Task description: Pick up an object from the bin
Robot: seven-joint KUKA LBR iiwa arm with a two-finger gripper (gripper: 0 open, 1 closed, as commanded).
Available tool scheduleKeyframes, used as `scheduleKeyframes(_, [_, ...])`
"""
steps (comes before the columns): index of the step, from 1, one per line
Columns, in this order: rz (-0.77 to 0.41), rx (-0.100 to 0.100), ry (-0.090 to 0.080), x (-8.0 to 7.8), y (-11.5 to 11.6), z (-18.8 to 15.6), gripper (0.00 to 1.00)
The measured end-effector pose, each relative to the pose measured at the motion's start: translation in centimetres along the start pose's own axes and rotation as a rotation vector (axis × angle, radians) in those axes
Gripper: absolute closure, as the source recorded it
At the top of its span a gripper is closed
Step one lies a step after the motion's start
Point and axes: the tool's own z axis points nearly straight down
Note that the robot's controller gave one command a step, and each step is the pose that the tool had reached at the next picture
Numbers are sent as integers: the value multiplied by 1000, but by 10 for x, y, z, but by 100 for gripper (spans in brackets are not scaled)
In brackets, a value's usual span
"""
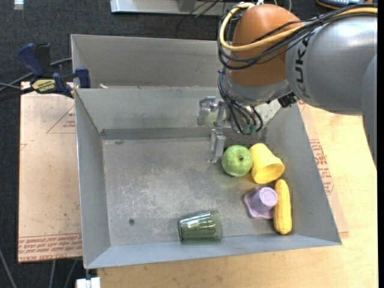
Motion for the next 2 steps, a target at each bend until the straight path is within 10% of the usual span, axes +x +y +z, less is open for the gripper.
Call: scheduleKeyframes(2, [-52,-2,-9,-2,-10,0,0])
